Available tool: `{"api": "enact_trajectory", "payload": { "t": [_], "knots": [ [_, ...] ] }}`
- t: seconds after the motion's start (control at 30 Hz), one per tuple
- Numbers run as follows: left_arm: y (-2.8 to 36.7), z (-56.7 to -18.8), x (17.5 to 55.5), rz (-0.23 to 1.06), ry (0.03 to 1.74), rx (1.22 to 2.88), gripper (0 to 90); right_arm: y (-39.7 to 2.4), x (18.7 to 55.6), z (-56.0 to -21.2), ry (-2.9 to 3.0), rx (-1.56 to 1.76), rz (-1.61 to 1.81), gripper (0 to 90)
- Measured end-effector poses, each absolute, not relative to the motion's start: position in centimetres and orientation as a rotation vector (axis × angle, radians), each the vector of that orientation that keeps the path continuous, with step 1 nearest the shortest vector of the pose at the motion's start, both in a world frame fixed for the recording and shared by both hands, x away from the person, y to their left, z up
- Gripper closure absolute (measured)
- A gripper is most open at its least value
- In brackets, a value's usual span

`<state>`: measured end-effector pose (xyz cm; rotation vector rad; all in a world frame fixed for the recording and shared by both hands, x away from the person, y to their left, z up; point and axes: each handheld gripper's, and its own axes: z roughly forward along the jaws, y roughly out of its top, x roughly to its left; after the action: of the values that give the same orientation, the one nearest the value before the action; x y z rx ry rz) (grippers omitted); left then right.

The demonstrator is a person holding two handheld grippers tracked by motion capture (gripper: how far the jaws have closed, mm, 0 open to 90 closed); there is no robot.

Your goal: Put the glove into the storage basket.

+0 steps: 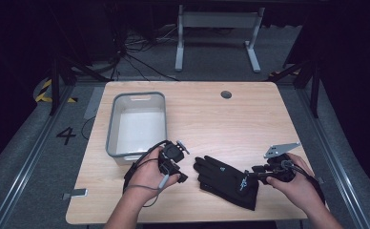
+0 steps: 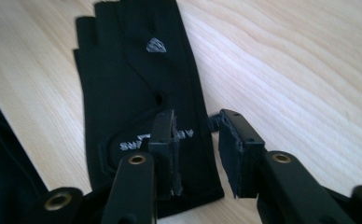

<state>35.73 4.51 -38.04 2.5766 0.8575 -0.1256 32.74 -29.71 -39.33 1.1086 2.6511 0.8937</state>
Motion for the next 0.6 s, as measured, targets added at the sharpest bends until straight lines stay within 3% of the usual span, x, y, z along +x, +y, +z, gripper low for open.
{"api": "enact_trajectory", "payload": {
  "t": [0.3, 0.6],
  "knots": [
    [2.1, -39.3, 36.0, -0.138, 0.765, 2.615, 55.6, -30.7, 32.2, -40.9, 2.701, 1.185, 0.805, 64.7],
    [1.2, -39.9, 36.1, -0.159, 0.743, 2.617, 56.7, -30.5, 32.4, -42.4, 2.766, 1.167, 0.704, 68.9]
  ]
}}
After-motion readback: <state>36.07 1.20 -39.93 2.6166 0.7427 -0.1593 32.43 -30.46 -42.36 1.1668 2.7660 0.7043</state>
